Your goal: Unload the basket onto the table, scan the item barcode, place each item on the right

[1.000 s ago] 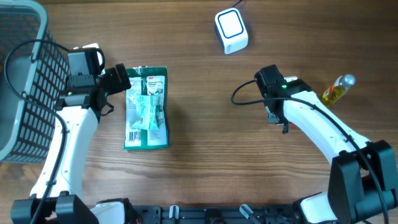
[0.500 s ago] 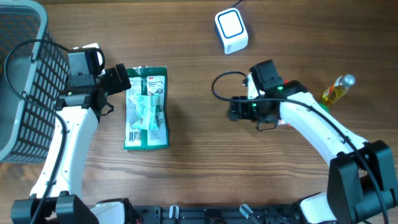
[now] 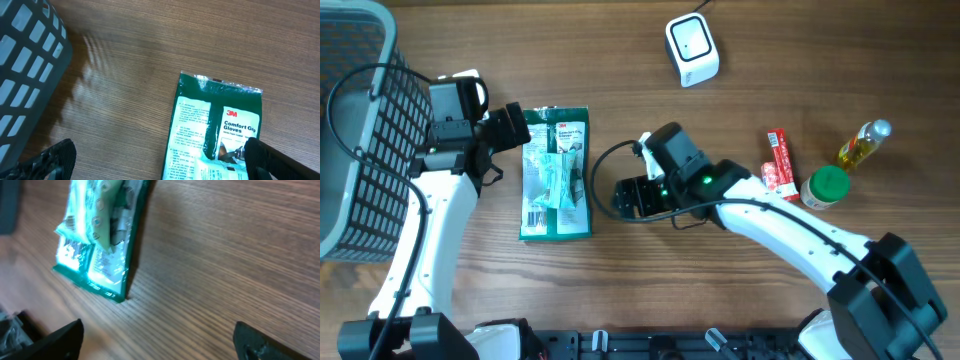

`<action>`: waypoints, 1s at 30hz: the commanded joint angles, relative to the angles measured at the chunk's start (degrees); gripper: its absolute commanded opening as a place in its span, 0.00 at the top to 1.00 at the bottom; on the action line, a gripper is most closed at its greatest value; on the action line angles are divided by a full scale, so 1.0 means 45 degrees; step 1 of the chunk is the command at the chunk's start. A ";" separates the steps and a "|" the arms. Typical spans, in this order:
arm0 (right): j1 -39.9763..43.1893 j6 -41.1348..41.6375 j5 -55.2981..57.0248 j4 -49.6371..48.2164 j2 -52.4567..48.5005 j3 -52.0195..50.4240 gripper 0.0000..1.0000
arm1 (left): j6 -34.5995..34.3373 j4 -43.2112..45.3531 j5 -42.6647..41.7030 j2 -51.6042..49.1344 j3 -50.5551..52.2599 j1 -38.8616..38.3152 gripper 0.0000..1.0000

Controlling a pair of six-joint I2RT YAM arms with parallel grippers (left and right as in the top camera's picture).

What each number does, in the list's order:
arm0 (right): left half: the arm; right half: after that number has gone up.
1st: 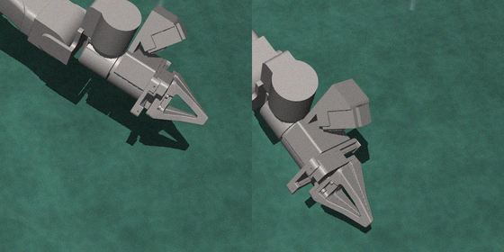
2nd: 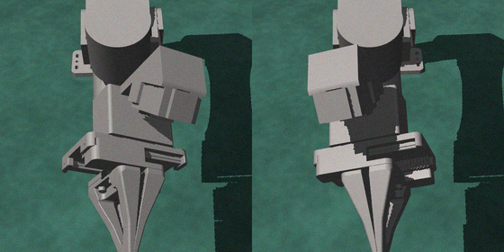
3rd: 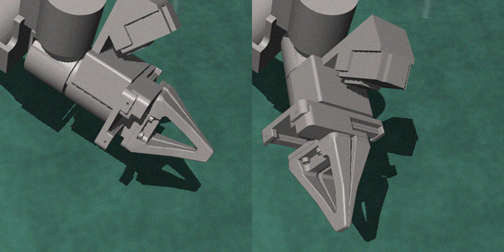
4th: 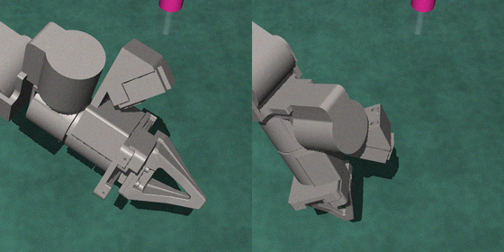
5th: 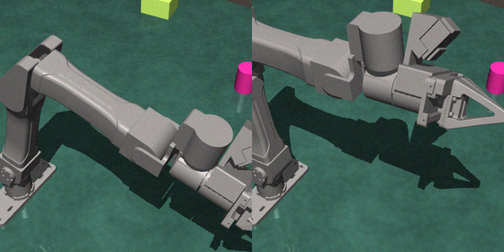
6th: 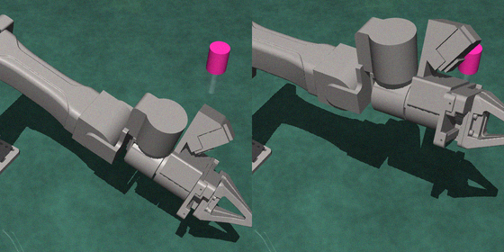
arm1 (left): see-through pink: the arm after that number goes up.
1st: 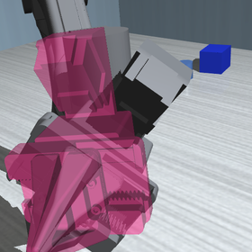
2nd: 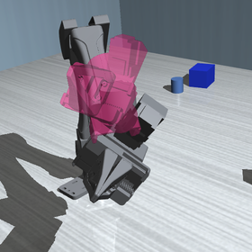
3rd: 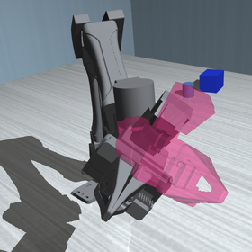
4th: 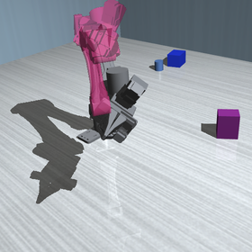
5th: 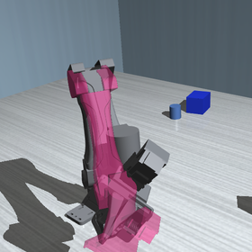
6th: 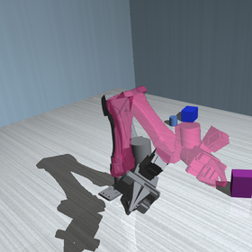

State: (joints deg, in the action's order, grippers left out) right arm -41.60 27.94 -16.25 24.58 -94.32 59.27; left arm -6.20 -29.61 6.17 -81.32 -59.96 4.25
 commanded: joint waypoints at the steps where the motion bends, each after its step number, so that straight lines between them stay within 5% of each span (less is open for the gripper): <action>1: -0.0486 0.0500 0.1758 -0.0039 -0.0583 -0.0034 0.02 | 0.0243 0.0034 0.0078 0.0146 -0.0102 0.0083 0.00; 13: -0.0515 0.0437 0.2103 -0.0384 -0.1880 -0.0034 0.07 | 0.0228 0.0942 -0.0117 0.0146 -0.0097 0.0083 0.00; 18: -0.0500 0.0461 0.2565 -0.0568 -0.1889 -0.0034 0.07 | -0.0816 -0.0602 -0.5897 0.0146 -0.0097 0.0083 0.00; 22: -0.0500 0.0457 0.2565 -0.0602 -0.1889 -0.0034 0.07 | -0.0816 -0.2565 -0.6047 0.0141 0.0000 0.0083 0.00; 28: -0.0500 0.0461 0.2565 -0.0651 -0.1889 -0.0034 0.07 | -0.0685 -0.3016 -0.5829 0.0141 0.0855 0.0083 0.00; 29: -0.0500 0.0452 0.2565 -0.0646 -0.1889 -0.0034 0.08 | -0.0665 -0.3011 -0.5722 0.0141 0.0937 0.0083 0.12; 30: -0.0500 0.0457 0.2569 -0.0646 -0.1889 -0.0034 0.07 | -0.0675 -0.2953 -0.5401 0.0141 0.1064 0.0083 0.34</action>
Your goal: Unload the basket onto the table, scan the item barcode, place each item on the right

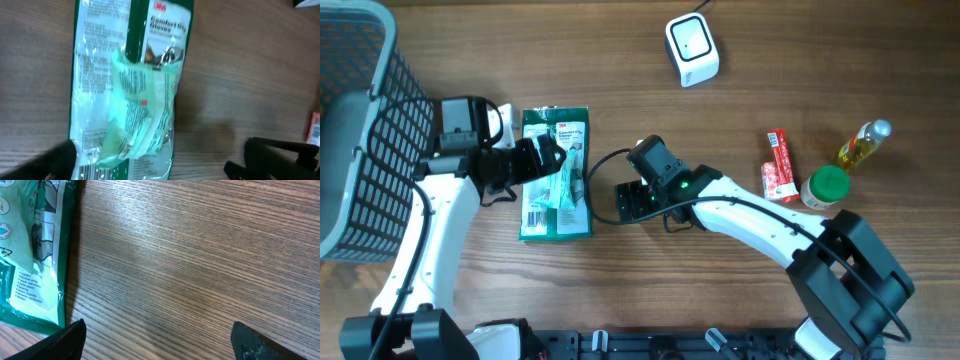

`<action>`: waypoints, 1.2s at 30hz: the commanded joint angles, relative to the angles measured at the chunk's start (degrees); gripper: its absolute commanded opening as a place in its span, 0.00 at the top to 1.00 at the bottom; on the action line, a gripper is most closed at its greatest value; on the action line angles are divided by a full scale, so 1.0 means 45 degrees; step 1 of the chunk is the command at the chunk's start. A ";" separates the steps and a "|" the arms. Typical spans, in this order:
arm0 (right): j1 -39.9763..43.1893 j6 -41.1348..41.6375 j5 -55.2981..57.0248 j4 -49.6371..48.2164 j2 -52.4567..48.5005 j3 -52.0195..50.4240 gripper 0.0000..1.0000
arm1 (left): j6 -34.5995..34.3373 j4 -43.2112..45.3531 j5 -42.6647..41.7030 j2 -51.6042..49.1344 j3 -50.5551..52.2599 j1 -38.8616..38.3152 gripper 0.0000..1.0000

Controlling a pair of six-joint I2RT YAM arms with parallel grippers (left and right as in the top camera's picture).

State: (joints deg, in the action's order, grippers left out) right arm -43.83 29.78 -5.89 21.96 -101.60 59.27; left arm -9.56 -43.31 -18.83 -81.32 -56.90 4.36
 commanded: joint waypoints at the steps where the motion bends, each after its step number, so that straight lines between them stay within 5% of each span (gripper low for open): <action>1: -0.0005 0.0044 0.0262 -0.0053 -0.0272 -0.0034 0.07 | 0.0068 0.0117 0.0321 0.0141 0.0476 0.0058 0.41; 5: -0.0005 0.0044 0.0262 -0.0049 -0.0272 -0.0034 0.07 | 0.0068 0.1180 0.0437 0.0141 0.1579 0.0058 0.51; 18: -0.0005 0.0044 0.0267 -0.0044 -0.0272 -0.0034 0.06 | -0.0311 0.4405 0.0432 -0.0491 0.4080 0.0058 0.47; 24: -0.0005 0.0044 0.0267 -0.0024 -0.0272 -0.0034 0.06 | -0.0359 0.4590 0.0384 -0.1457 0.4075 0.0058 0.67; 25: -0.0005 0.0039 0.0267 -0.0024 -0.0272 -0.0034 0.06 | -0.0350 0.4590 0.0384 -0.1457 0.4075 0.0058 0.74; 26: -0.0005 0.0039 0.0262 -0.0019 -0.0272 -0.0034 0.06 | -0.0350 0.4522 0.0384 -0.1423 0.4075 0.0058 0.96; 32: 0.0223 0.0034 -0.0675 -0.0087 -0.0102 0.0151 0.07 | -0.0355 0.4133 0.0364 -0.0355 0.3113 0.0238 0.96; 36: 0.0962 -0.0073 -0.1836 0.0058 0.0894 0.0257 0.07 | -0.0369 0.4065 -0.1982 0.1239 0.2322 0.0233 0.96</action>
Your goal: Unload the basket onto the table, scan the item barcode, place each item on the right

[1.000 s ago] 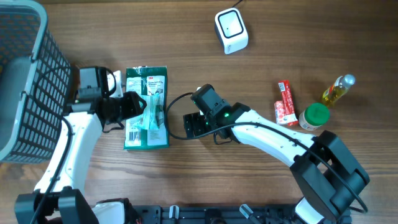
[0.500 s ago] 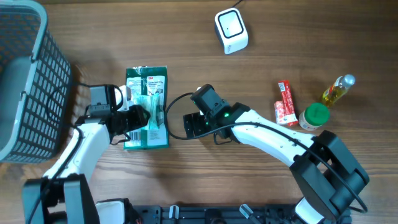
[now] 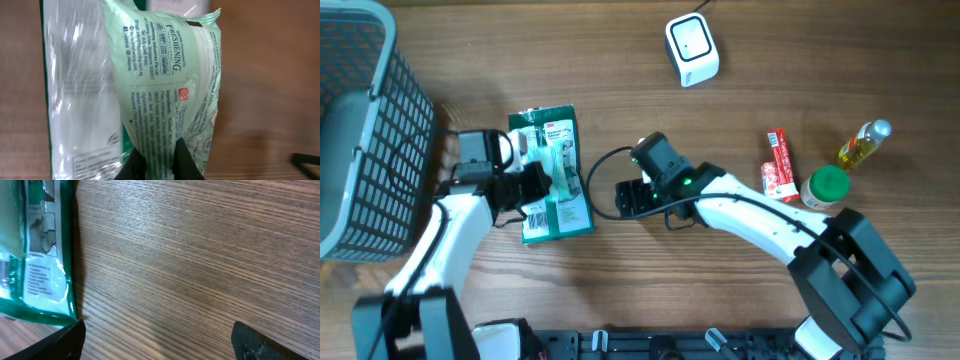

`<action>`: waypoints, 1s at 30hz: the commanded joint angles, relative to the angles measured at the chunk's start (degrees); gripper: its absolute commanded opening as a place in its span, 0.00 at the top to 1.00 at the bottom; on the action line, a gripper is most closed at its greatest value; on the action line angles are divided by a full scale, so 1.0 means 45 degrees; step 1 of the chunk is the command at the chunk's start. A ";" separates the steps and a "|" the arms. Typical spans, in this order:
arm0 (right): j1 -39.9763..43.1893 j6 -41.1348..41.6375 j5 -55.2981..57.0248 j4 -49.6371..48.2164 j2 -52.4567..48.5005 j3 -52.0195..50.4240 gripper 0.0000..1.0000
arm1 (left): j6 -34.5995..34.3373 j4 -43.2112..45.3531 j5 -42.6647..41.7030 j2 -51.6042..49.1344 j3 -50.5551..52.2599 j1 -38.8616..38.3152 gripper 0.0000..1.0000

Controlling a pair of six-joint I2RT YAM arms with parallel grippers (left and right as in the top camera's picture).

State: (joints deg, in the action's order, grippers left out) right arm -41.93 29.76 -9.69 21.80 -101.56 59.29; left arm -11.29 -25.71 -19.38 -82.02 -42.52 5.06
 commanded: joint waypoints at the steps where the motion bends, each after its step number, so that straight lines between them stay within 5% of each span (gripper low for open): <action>1: 0.0792 -0.0321 -0.1020 0.0233 0.1234 0.0253 0.07 | -0.0170 0.0296 -0.2705 0.1710 -0.0889 0.0010 0.96; 6: 0.2186 -0.0636 -0.1015 0.1394 0.2331 0.0253 0.06 | -0.0588 -0.0151 -0.3439 0.1598 -0.0850 -0.1569 0.96; 11: 0.4206 -0.1885 -0.1457 0.2642 0.2370 0.0253 0.08 | -0.0602 0.0277 -0.1957 -0.0141 -0.0801 -0.4124 0.96; 15: 0.5678 -0.2992 -0.3657 0.2788 0.2365 0.0248 0.38 | -0.1297 0.1370 -0.1817 -0.1666 -0.0801 -0.5221 0.96; 17: 0.6125 -0.2948 -0.4303 0.2783 0.2356 0.0238 0.65 | -0.1321 0.1919 -0.1821 -0.2327 -0.0801 -0.5634 0.96; 20: 0.6314 -0.2948 -0.4828 0.2735 0.2356 0.0238 0.73 | -0.1326 0.2531 -0.1821 -0.3138 -0.0801 -0.6188 0.96; 25: 0.6285 -0.2900 -0.4833 0.2399 0.2351 -0.0044 0.75 | -0.1316 0.2871 -0.1821 -0.3677 -0.0811 -0.6533 0.68; 30: 0.6285 -0.2900 -0.5809 0.2059 0.2351 -0.0063 0.78 | -0.1321 0.2778 -0.1880 -0.2866 -0.0981 -0.5489 0.59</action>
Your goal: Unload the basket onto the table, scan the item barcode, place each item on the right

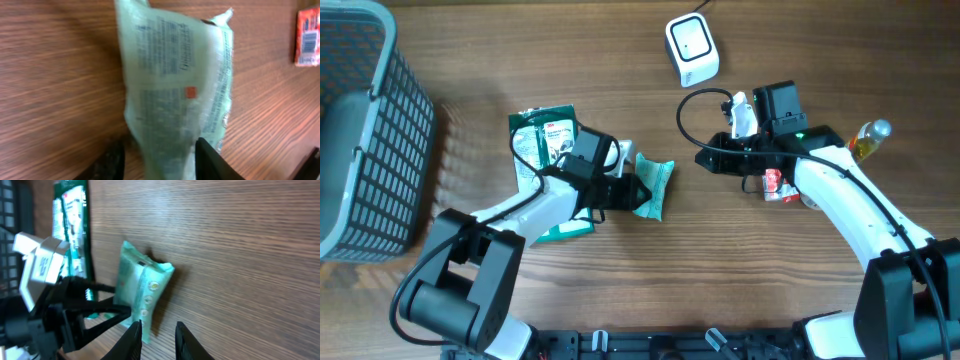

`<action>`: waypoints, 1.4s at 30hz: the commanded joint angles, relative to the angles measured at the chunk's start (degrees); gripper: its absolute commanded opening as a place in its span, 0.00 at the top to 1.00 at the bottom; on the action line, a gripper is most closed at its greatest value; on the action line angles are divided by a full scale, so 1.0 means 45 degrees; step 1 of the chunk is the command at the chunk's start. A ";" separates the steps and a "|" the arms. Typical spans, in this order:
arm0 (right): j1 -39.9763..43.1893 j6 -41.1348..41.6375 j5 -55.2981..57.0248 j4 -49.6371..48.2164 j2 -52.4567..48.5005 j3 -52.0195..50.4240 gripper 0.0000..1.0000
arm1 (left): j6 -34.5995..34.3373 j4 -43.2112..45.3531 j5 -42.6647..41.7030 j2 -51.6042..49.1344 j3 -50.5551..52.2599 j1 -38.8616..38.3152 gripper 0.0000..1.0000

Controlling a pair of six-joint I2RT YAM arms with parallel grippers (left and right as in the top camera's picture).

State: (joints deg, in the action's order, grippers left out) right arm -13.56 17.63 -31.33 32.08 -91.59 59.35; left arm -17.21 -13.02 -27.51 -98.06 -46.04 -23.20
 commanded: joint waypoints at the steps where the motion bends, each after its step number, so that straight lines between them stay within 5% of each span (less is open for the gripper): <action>1: -0.0019 -0.0204 -0.1205 -0.0325 0.0112 -0.0078 0.78 | -0.0005 -0.0073 -0.0228 0.0918 -0.0214 0.1015 0.58; 3: -0.0092 -0.0199 -0.1443 -0.0544 0.0015 -0.0107 0.78 | 0.0000 -0.0248 -0.0840 0.1389 -0.0214 0.1404 0.59; 5: -0.0321 -0.0189 -0.1438 -0.0777 -0.0092 -0.0219 0.84 | 0.0000 -0.0510 -0.1545 0.1530 -0.0214 0.1491 0.82; 8: -0.0811 0.0209 -0.1438 -0.1064 -0.0597 -0.0219 0.96 | 0.0005 -0.1263 -0.2025 0.1525 -0.0214 0.1360 0.89; 15: -0.2356 0.0763 -0.1481 -0.2166 -0.2346 -0.0219 0.96 | 0.0005 -0.2759 -0.1253 0.1457 -0.0185 0.1180 0.91; 39: -0.2497 0.0753 -0.1331 -0.3347 -0.3434 -0.0219 0.96 | -0.0622 -0.1525 -0.1248 0.1360 -0.0180 0.0529 0.96; 42: -0.2497 0.0748 -0.1336 -0.3779 -0.3434 -0.0219 0.96 | -0.1370 -0.1438 -0.0102 0.1355 -0.0180 0.0015 0.96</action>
State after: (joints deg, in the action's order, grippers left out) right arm -24.82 20.95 -37.26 16.82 -105.86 58.83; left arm -19.97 -19.66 -32.67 -91.88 -46.46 -21.39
